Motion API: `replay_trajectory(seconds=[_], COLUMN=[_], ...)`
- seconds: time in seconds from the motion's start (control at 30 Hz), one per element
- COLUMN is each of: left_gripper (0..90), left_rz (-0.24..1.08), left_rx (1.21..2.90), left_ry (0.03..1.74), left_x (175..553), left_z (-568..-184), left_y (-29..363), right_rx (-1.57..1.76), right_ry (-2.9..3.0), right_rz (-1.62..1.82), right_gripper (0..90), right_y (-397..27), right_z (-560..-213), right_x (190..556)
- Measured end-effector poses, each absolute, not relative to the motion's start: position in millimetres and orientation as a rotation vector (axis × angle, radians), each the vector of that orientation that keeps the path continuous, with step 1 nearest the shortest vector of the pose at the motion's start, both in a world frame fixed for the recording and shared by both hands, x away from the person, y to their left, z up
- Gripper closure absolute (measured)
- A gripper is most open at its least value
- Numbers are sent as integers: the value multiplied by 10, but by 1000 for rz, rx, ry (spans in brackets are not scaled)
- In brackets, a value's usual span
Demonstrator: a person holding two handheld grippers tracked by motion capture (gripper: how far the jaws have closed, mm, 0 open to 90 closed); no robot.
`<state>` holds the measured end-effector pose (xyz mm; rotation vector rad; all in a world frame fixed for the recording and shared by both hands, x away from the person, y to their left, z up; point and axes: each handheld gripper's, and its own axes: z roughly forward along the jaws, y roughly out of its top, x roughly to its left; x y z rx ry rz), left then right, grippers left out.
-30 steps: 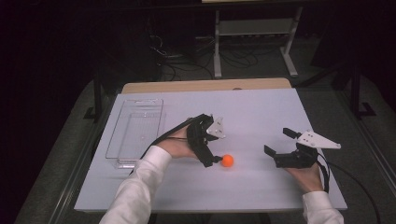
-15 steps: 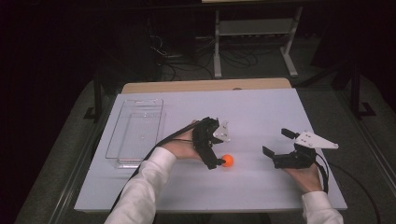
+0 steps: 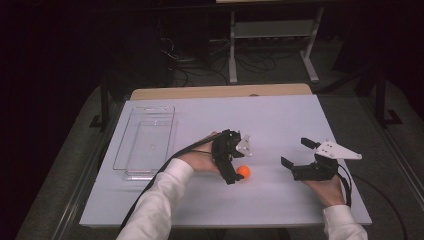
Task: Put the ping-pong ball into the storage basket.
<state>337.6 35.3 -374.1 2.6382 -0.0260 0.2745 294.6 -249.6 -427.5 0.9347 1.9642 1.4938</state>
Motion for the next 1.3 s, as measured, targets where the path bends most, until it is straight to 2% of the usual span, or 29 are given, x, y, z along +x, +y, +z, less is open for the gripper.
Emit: replay_trajectory(seconds=[1.3], left_gripper=[18], left_rz=[197], left_rx=[2777], left_ry=[-86], left_x=[3441], left_z=[-4082], left_y=[117], right_rx=[948], right_ry=[1956], right_rz=[1492], right_gripper=[0], right_y=[-2527], right_z=[-4276], right_x=[2918])
